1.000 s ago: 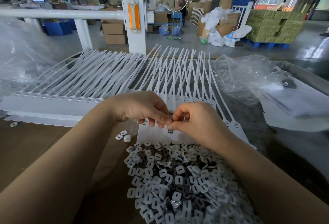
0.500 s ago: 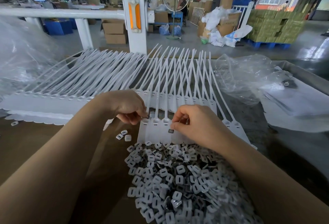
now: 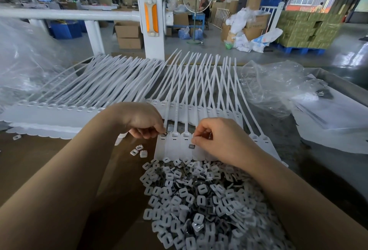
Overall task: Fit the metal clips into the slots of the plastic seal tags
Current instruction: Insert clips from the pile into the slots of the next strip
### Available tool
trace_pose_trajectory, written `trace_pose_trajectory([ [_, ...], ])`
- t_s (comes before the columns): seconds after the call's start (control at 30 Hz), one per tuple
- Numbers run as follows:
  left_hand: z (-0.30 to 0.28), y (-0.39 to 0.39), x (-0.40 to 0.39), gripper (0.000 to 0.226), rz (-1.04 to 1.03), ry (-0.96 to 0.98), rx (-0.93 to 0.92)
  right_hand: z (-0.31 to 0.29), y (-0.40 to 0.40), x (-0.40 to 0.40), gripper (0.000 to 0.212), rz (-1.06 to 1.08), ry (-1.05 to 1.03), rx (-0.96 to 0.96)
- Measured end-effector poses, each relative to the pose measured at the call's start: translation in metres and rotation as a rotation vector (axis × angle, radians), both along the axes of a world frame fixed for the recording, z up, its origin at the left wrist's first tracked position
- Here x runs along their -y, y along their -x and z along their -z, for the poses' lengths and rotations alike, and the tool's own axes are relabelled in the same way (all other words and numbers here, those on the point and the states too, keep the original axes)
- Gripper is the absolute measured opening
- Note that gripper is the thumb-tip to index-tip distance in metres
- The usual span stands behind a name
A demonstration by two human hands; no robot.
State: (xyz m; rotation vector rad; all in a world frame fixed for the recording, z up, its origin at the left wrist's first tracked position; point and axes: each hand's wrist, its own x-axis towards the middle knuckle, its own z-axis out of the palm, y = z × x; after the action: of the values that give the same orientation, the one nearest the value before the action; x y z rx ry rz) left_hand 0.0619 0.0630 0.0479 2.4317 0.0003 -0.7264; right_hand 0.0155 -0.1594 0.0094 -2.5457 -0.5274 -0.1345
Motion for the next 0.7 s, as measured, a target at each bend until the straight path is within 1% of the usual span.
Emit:
trace_pose_trajectory([
  [0.17, 0.0004, 0.0009, -0.0005, 0.018, 0.049, -0.073, -0.004, -0.0008, 0.0010, -0.0003, 0.009, -0.005, 0.009, -0.003],
  [0.33, 0.0004, 0.0012, 0.0004, 0.023, 0.075, -0.103, -0.010, -0.0006, 0.0006, -0.0006, 0.008, -0.005, 0.012, -0.002],
  [0.57, 0.0013, 0.0003, 0.0026, 0.020, 0.095, -0.143, -0.016, 0.0001, -0.0004, -0.0010, 0.008, -0.006, 0.016, -0.004],
  [0.7, 0.0018, -0.0009, 0.0012, 0.018, 0.100, -0.129, -0.024, 0.0007, 0.0001, -0.0007, 0.008, -0.010, 0.011, -0.005],
])
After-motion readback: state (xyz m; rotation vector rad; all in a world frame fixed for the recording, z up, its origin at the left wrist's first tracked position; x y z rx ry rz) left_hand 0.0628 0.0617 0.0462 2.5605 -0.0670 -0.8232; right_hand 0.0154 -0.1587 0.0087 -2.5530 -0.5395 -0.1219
